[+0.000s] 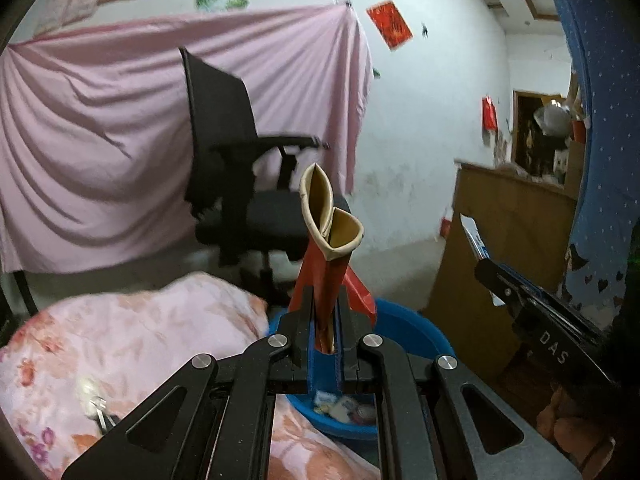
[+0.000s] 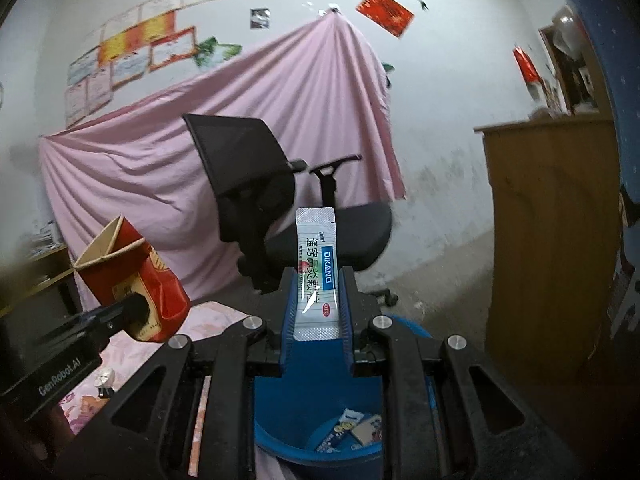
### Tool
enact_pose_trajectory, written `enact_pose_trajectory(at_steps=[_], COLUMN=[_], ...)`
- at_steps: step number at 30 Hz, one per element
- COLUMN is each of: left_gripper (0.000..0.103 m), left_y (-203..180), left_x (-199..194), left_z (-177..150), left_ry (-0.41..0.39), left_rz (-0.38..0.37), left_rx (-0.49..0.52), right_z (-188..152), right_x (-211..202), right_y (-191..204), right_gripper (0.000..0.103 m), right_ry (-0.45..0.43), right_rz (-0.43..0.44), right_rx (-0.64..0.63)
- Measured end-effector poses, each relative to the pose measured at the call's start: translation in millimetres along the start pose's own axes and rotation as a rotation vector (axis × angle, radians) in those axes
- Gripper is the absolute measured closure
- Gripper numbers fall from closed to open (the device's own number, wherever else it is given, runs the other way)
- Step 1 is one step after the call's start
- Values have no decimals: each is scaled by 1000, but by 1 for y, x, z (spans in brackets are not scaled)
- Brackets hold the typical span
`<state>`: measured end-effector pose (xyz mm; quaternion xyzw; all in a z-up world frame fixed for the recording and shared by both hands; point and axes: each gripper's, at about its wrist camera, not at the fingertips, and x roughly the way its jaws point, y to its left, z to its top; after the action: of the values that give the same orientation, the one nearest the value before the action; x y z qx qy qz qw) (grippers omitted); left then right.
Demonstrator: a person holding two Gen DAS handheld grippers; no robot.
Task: Collect trash
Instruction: 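Lift the red cup and sachet and carry both over the blue bucket, then open both tools over the blue bucket to drop the cup and sachet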
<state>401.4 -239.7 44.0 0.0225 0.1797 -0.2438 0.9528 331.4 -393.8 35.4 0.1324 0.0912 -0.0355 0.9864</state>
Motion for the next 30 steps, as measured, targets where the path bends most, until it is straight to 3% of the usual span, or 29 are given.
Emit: enact_pose_trajectory(at_steps=[13, 30], left_gripper=[97, 95], left_y=[0, 4], left_x=[35, 59], left_z=[-17, -28], left_ry=[207, 351], left_rz=[-46, -41], left_rx=[-78, -107], right_z=[-13, -28], right_x=[28, 47], right_y=[-13, -20], right_gripper=[62, 60], right_ry=[133, 249], right_rz=[-18, -14], right_rx=[36, 46])
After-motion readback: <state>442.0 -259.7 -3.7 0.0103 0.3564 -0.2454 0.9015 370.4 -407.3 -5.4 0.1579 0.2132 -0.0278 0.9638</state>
